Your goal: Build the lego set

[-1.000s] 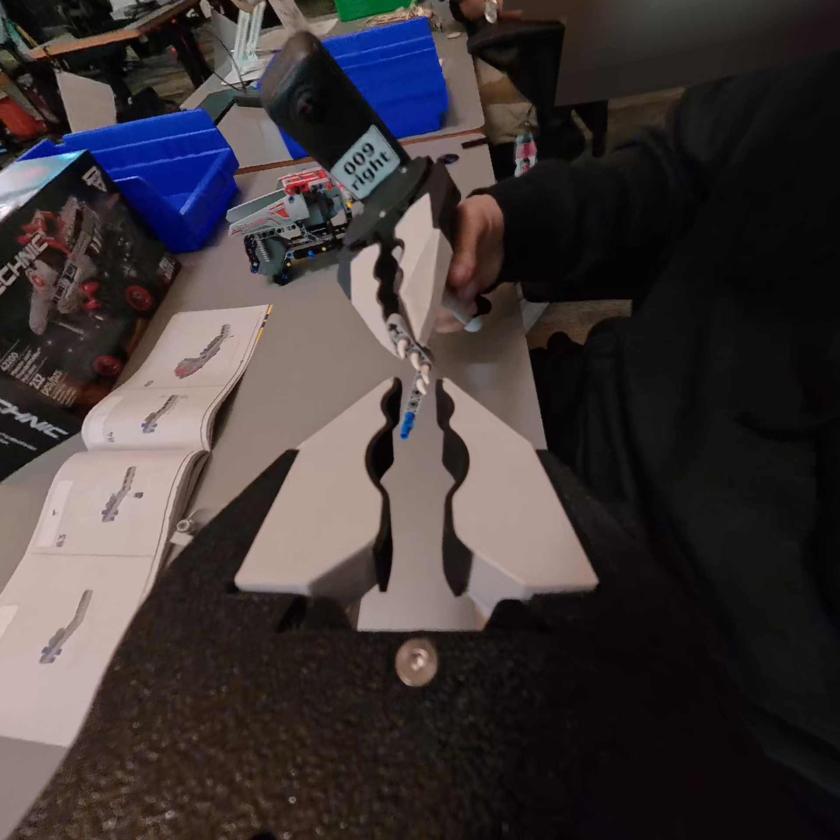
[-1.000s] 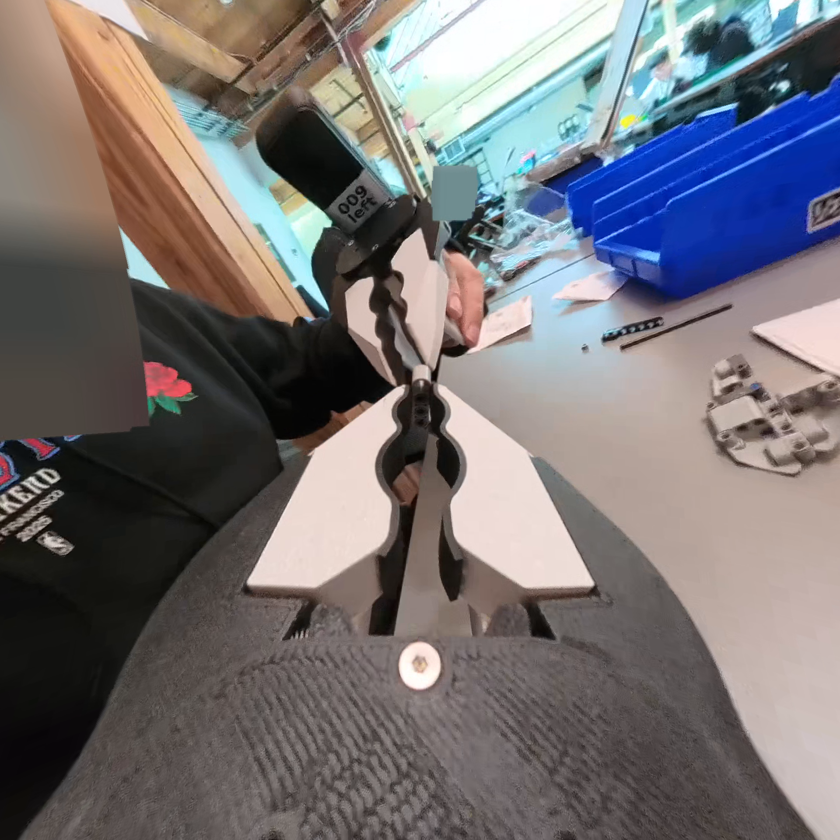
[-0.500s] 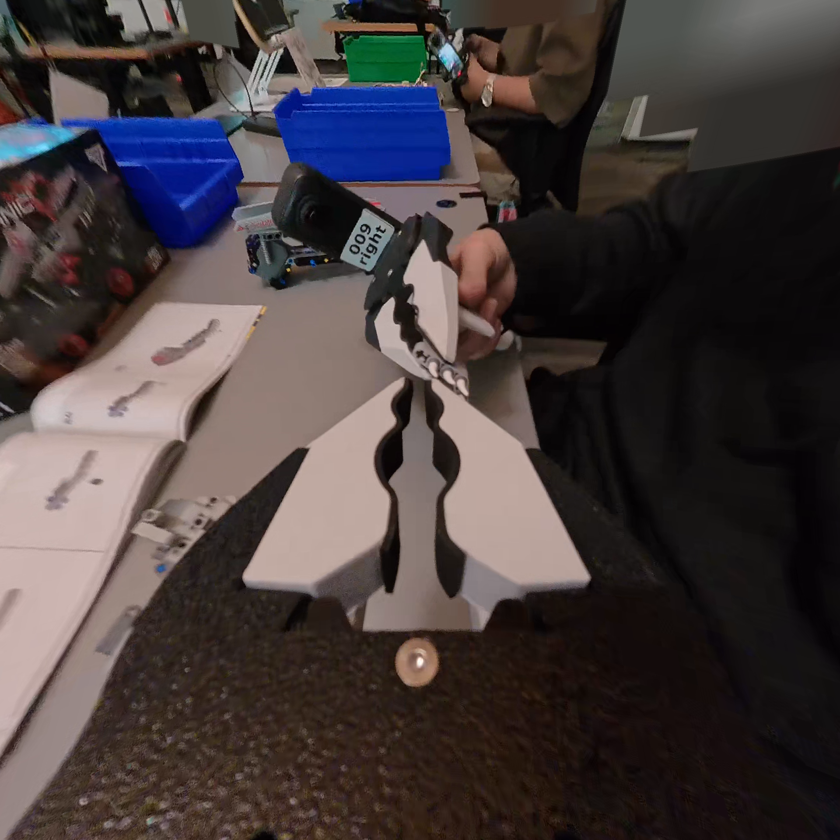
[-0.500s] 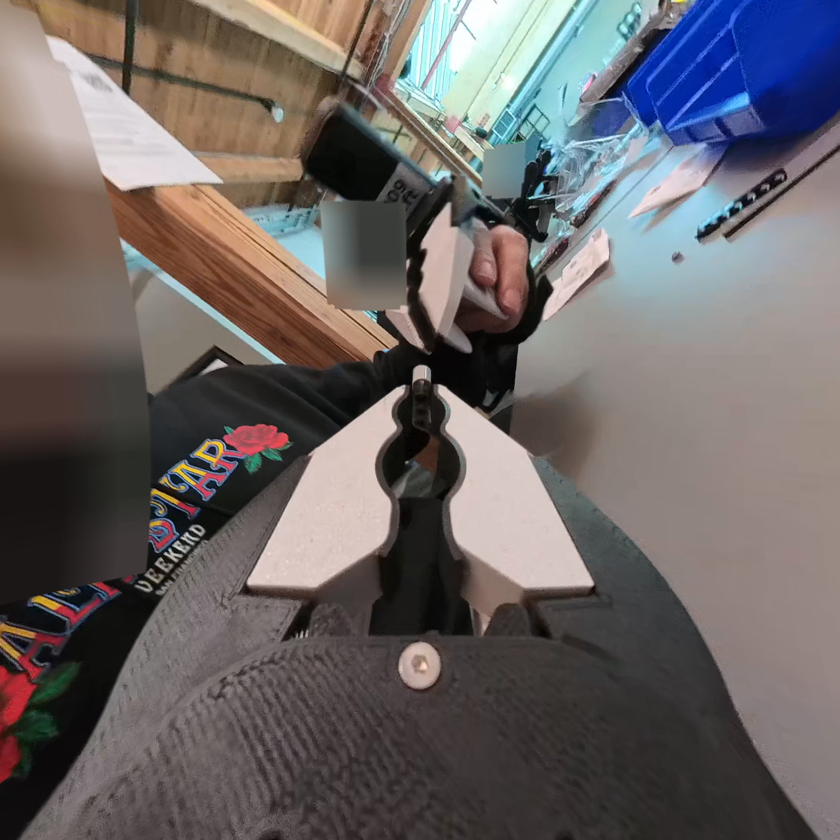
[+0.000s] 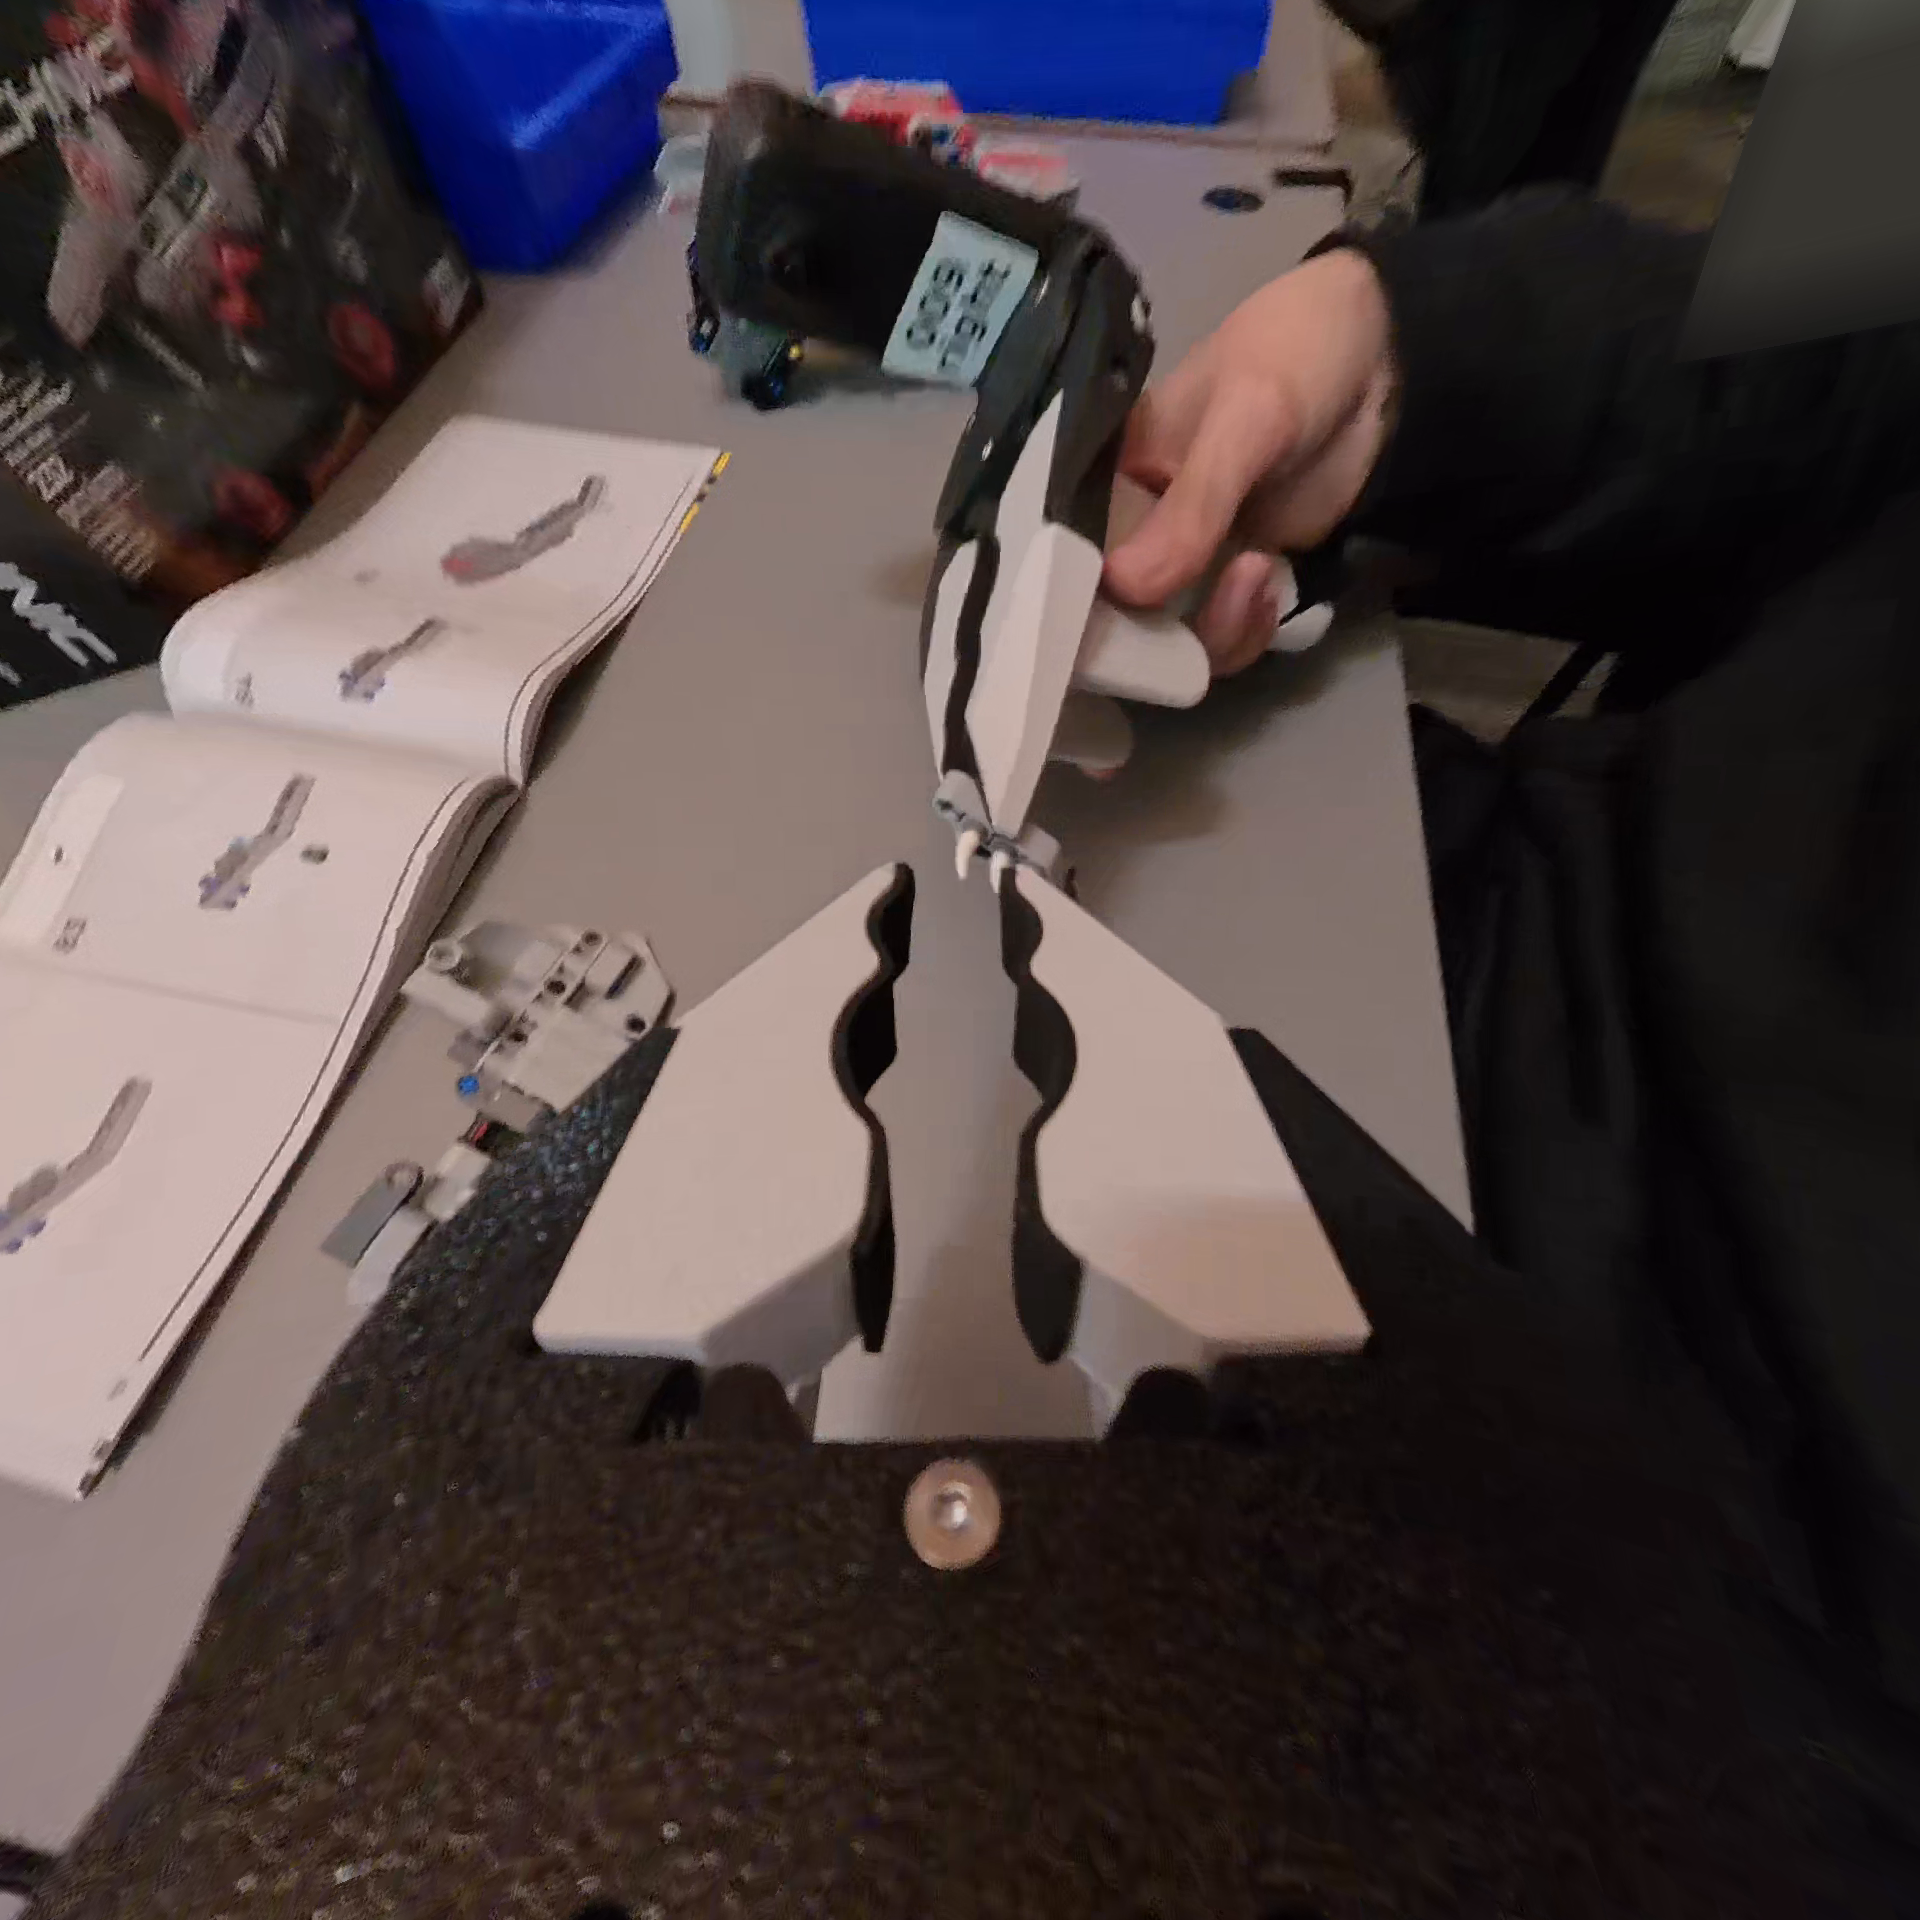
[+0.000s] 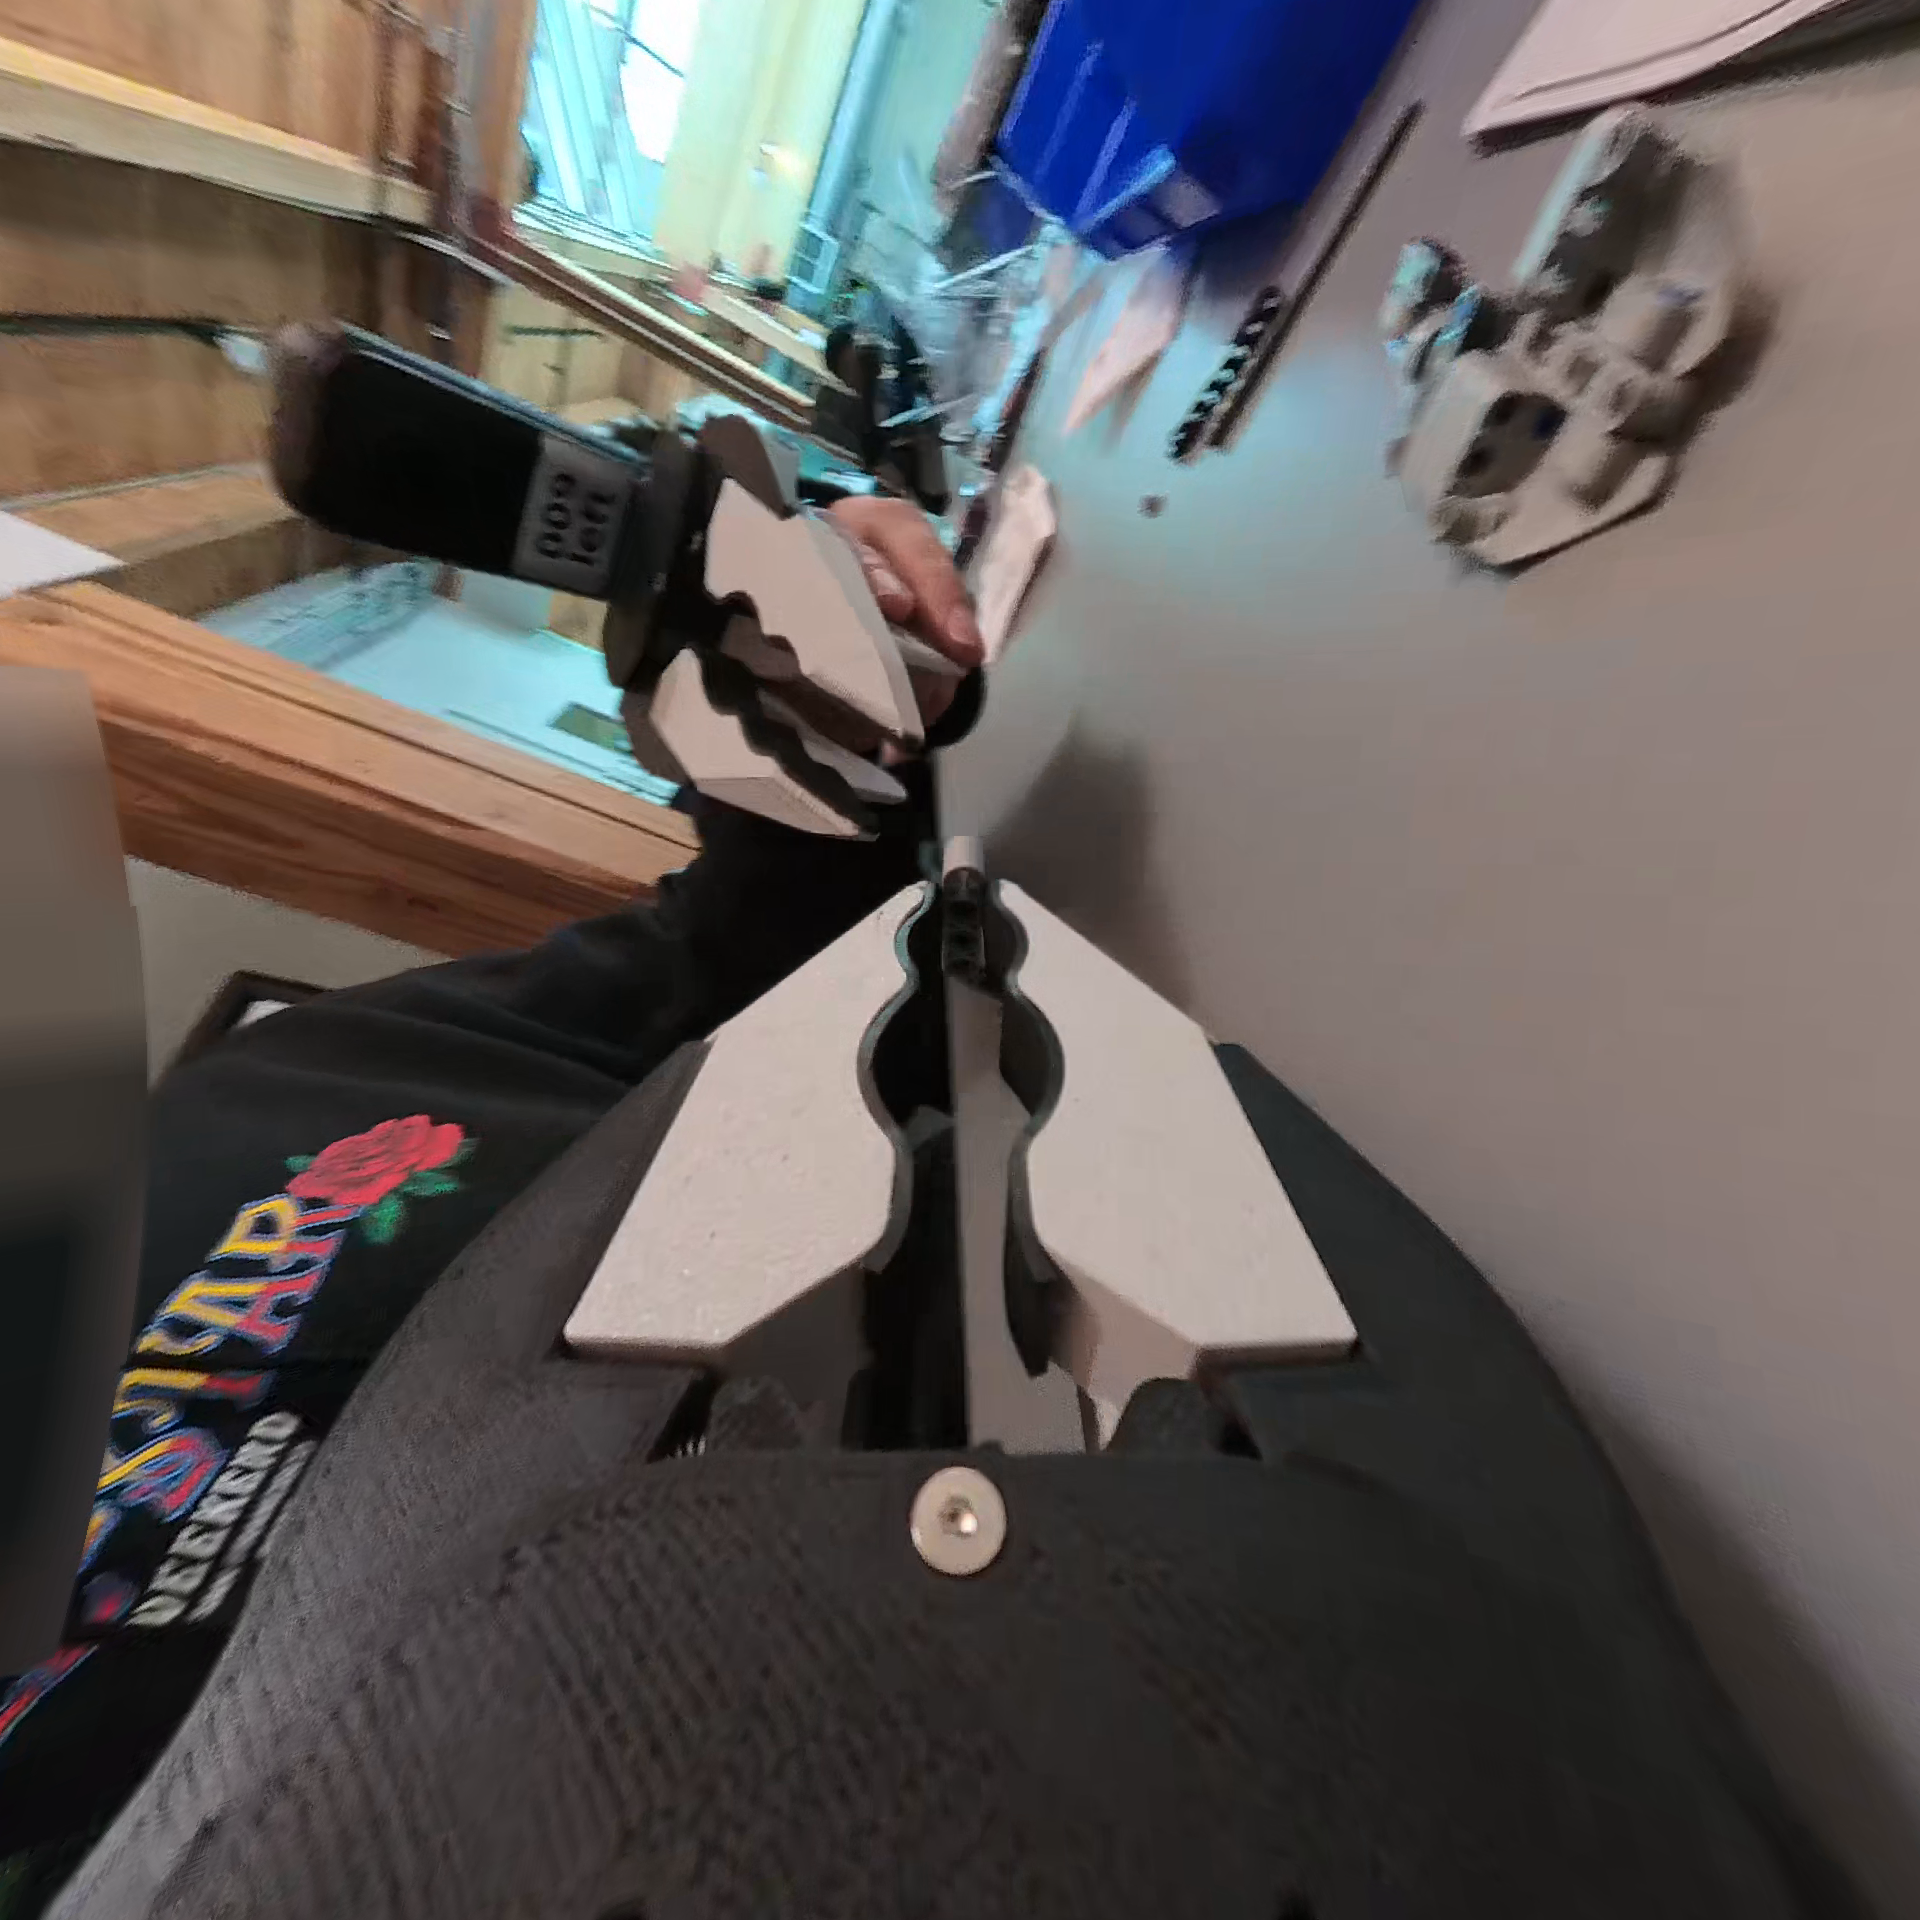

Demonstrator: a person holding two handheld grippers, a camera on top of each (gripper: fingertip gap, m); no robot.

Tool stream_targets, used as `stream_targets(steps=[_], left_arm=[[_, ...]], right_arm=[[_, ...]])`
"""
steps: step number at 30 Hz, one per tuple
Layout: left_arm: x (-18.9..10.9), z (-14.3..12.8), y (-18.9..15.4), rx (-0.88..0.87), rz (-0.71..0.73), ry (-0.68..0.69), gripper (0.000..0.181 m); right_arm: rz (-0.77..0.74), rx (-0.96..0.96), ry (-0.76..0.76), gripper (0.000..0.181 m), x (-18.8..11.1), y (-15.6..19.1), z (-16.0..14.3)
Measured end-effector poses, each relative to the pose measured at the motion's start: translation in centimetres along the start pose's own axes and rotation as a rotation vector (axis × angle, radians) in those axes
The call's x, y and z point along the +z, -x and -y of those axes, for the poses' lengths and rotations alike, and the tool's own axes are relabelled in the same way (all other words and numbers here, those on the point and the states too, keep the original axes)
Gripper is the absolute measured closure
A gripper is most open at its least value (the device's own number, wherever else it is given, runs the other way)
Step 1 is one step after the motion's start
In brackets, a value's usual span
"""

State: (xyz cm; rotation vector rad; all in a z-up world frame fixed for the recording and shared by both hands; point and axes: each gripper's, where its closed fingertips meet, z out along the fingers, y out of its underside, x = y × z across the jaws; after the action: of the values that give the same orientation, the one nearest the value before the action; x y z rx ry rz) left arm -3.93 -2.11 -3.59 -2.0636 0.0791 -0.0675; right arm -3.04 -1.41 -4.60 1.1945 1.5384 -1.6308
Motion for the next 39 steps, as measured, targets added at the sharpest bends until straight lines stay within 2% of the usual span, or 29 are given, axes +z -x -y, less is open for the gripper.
stream_targets(steps=[6,10,12,15,22,24,28,31,34,39], left_arm=[[1.0,-1.2,0.9,-0.097,-0.013,0.006,0.168],[1.5,-3.1,2.2,-0.153,0.028,0.057,0.168],[1.7,-4.0,2.5,-0.185,0.036,0.084,0.169],[2.1,-5.0,2.5,-0.207,0.031,0.112,0.169],[2.8,-6.1,2.0,-0.153,0.063,0.184,0.17],[3.0,-6.2,1.7,-0.126,0.072,0.2,0.17],[3.7,-6.4,1.2,-0.084,0.076,0.232,0.17],[4.9,-5.9,0.9,-0.073,0.09,0.238,0.171],[6.9,-4.9,-0.2,-0.074,0.065,0.24,0.171],[10.7,-2.9,-2.7,0.018,0.011,0.246,0.167]], right_arm=[[-0.125,-0.023,0.019,0.176,-0.4,-2.5,1.7],[-0.19,-0.042,0.027,0.171,-0.5,-4.3,2.8],[-0.262,-0.071,0.07,0.16,-0.4,-5.7,2.9],[-0.273,-0.088,0.104,0.149,0.2,-5.9,3.3],[-0.416,-0.271,0.227,0.125,0.5,-6.8,3.7],[-0.447,-0.311,0.216,0.108,-0.1,-6.7,4.2],[-0.528,-0.426,0.187,0.11,-2.2,-6.1,4.7],[-0.598,-0.525,0.179,0.112,-2.9,-5.6,3.4],[-0.681,-0.586,0.175,0.121,-3.9,-5.5,1.6],[-0.844,-0.645,0.123,0.125,-8.0,-5.3,-0.3]])
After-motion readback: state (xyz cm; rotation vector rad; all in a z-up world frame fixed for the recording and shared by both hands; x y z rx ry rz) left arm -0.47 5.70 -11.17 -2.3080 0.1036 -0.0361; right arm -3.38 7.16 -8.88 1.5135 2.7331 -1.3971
